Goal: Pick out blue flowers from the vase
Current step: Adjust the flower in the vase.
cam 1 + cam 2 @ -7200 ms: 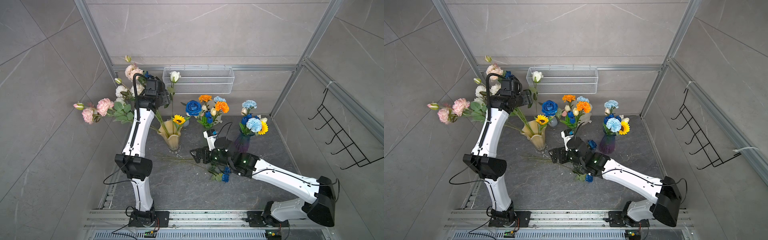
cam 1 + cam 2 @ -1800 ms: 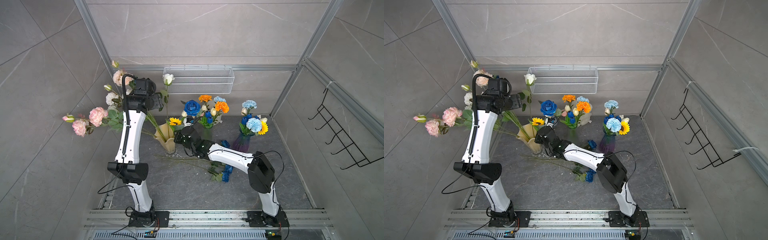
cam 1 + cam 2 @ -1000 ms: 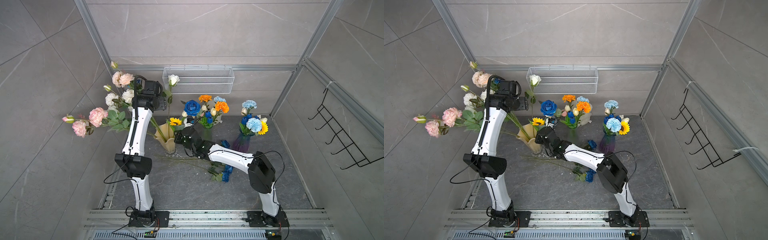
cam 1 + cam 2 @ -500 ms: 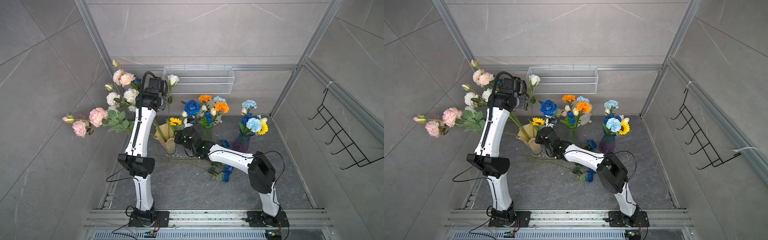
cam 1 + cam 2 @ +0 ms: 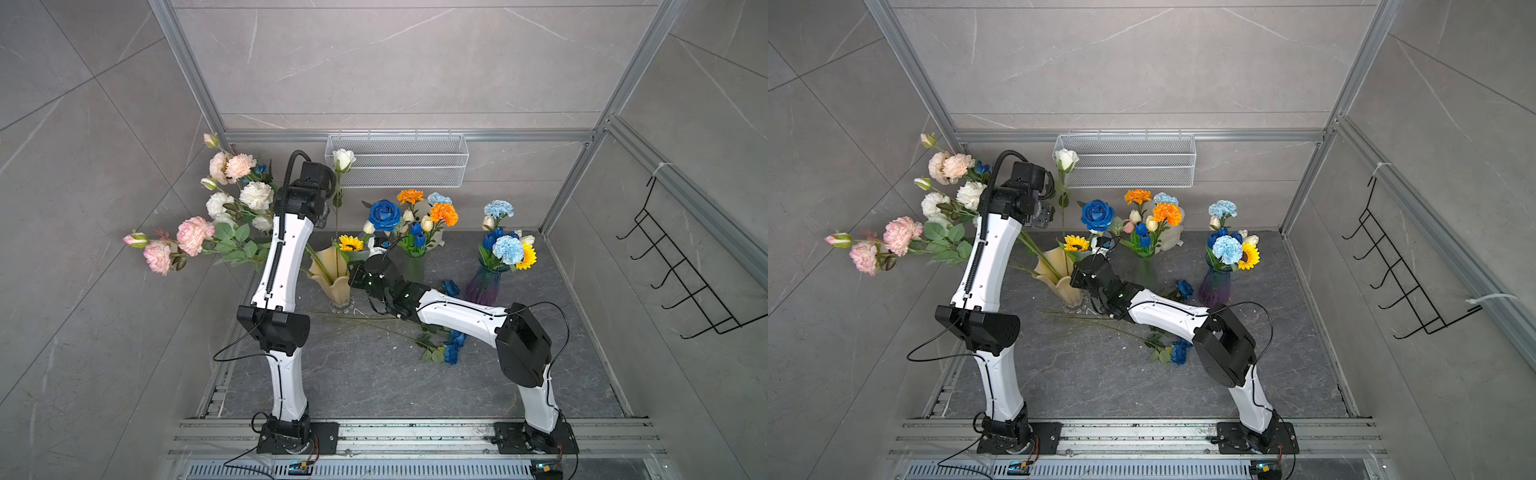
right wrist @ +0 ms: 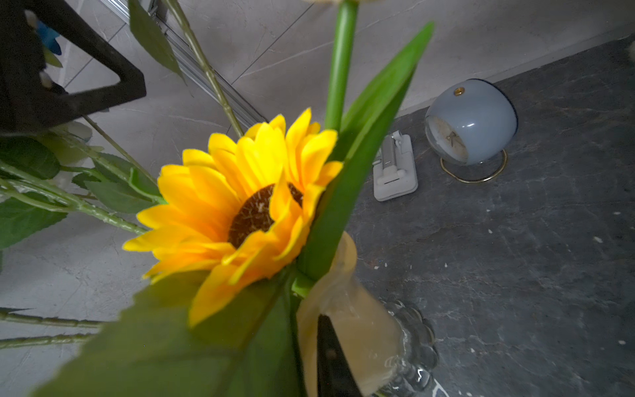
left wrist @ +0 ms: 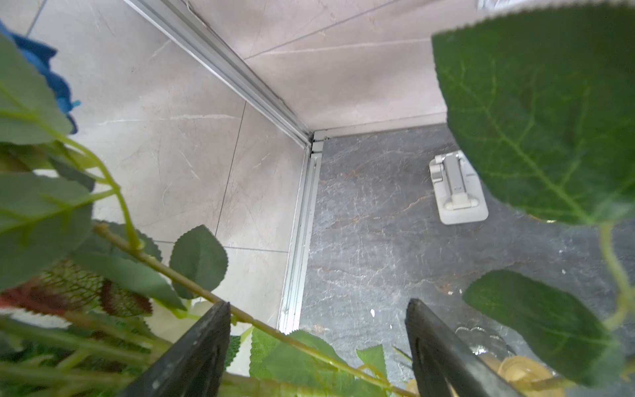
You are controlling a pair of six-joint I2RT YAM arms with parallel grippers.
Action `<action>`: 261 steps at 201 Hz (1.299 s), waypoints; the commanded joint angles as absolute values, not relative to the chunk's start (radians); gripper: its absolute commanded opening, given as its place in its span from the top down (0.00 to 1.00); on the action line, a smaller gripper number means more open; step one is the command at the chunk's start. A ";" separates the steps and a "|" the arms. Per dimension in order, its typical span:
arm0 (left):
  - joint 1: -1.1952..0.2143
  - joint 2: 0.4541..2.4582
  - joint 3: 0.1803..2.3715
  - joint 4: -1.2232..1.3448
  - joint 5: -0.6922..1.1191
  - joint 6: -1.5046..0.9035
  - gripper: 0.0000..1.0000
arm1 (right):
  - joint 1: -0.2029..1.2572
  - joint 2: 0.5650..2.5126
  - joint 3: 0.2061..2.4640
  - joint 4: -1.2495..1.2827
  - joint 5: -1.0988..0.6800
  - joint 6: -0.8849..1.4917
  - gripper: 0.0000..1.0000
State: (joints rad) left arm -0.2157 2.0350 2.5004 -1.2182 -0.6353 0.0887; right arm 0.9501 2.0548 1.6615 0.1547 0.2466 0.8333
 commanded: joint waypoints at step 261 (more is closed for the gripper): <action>-0.266 0.970 1.244 -0.858 -0.403 -0.555 0.11 | 0.968 2.085 1.706 -0.047 0.145 0.781 0.98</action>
State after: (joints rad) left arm -0.2687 1.0077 1.2957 -1.0245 -0.3420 -0.5060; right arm 0.9497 2.0739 1.7340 0.0612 0.2161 0.7811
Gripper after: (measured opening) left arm 0.885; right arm 0.144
